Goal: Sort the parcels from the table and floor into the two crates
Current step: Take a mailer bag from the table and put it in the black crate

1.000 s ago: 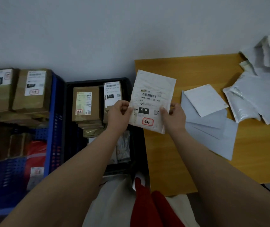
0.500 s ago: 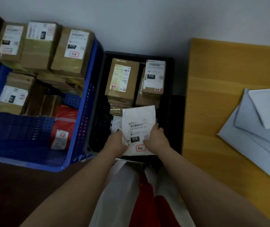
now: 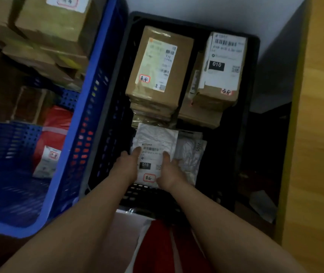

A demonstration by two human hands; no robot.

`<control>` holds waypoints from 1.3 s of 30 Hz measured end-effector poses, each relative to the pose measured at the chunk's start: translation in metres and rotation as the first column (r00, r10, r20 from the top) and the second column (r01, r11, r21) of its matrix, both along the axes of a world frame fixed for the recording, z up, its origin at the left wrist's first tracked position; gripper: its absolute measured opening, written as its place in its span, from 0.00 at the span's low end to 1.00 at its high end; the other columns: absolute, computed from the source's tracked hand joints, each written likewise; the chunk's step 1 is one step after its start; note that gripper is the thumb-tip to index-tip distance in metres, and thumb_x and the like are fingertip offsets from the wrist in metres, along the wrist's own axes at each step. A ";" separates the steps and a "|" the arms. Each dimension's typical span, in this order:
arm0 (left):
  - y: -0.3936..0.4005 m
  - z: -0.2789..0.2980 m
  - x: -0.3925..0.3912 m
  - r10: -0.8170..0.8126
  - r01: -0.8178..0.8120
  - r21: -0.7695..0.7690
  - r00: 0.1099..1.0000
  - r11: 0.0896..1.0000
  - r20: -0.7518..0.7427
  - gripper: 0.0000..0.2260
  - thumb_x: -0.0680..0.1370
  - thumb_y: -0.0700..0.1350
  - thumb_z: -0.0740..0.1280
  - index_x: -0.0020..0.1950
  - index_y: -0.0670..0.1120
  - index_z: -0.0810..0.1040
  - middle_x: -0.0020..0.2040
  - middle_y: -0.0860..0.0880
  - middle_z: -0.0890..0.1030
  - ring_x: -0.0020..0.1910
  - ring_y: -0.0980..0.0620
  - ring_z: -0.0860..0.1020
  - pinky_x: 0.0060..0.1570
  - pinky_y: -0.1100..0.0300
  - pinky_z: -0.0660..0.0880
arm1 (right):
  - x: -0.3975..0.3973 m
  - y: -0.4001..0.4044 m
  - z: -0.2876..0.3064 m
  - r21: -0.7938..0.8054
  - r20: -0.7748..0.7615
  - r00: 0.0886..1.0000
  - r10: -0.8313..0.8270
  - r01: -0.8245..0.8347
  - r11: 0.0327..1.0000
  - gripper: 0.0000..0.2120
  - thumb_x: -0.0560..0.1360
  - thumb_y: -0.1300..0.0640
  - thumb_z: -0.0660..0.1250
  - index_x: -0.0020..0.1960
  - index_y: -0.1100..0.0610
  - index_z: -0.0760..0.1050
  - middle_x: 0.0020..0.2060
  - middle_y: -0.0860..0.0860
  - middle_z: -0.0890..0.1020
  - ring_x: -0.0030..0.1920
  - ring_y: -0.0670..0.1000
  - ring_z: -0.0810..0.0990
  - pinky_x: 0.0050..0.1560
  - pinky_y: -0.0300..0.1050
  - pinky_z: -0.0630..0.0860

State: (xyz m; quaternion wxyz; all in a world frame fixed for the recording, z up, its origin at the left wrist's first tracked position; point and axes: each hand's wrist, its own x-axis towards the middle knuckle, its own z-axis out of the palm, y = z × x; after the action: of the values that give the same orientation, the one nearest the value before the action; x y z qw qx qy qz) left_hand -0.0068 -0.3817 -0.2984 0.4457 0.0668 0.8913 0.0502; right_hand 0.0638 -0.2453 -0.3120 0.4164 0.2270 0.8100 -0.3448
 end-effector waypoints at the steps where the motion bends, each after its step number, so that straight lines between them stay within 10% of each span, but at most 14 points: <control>1: 0.000 -0.012 -0.002 -0.019 0.020 -0.038 1.000 0.999 0.015 0.33 0.79 0.44 0.62 0.79 0.54 0.48 0.71 0.38 0.60 0.66 0.39 0.68 0.64 0.49 0.70 | -0.001 -0.003 -0.013 -0.006 0.008 1.000 0.007 -0.007 1.000 0.46 0.75 0.54 0.68 0.78 0.47 0.37 0.75 0.60 0.49 0.69 0.62 0.63 0.67 0.52 0.67; 12: -0.005 -0.079 -0.006 -0.015 0.034 -0.207 0.996 0.978 0.091 0.24 0.82 0.45 0.59 0.78 0.46 0.57 0.73 0.38 0.61 0.69 0.36 0.65 0.65 0.46 0.66 | -0.008 -0.012 -0.072 -0.018 0.074 0.974 0.216 -0.215 0.976 0.45 0.75 0.53 0.68 0.79 0.48 0.40 0.74 0.60 0.50 0.68 0.63 0.66 0.64 0.52 0.69; 16: 0.011 -0.033 -0.005 -0.189 0.195 -0.158 0.981 0.968 0.054 0.34 0.78 0.44 0.67 0.79 0.48 0.52 0.71 0.39 0.61 0.68 0.39 0.64 0.63 0.48 0.70 | -0.006 0.000 -0.031 0.050 0.052 0.972 0.231 -0.233 0.971 0.40 0.76 0.51 0.67 0.78 0.50 0.45 0.70 0.60 0.58 0.65 0.63 0.67 0.62 0.54 0.70; 26: 0.075 0.127 0.010 -0.325 0.342 0.010 0.900 0.940 -0.289 0.20 0.81 0.46 0.60 0.73 0.47 0.65 0.68 0.45 0.69 0.67 0.44 0.65 0.51 0.50 0.74 | 0.002 0.059 0.138 0.310 -0.180 0.953 0.244 -0.180 0.933 0.27 0.74 0.53 0.66 0.70 0.58 0.62 0.66 0.60 0.67 0.66 0.60 0.66 0.55 0.51 0.70; 39: 0.272 0.251 0.062 -0.426 0.625 0.294 0.739 0.724 -0.523 0.17 0.82 0.47 0.60 0.71 0.47 0.68 0.67 0.46 0.69 0.67 0.45 0.65 0.58 0.54 0.72 | 0.067 0.220 0.271 0.563 -0.416 0.908 -0.058 0.307 0.768 0.21 0.79 0.51 0.60 0.69 0.58 0.65 0.65 0.59 0.69 0.66 0.60 0.65 0.61 0.50 0.67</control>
State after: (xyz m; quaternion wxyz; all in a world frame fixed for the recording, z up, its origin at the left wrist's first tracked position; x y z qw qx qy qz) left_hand 0.0550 -0.1092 -0.0477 0.2102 0.4335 0.8696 0.1079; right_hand 0.1304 -0.0255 -0.0410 0.1208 0.3593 0.9151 -0.1377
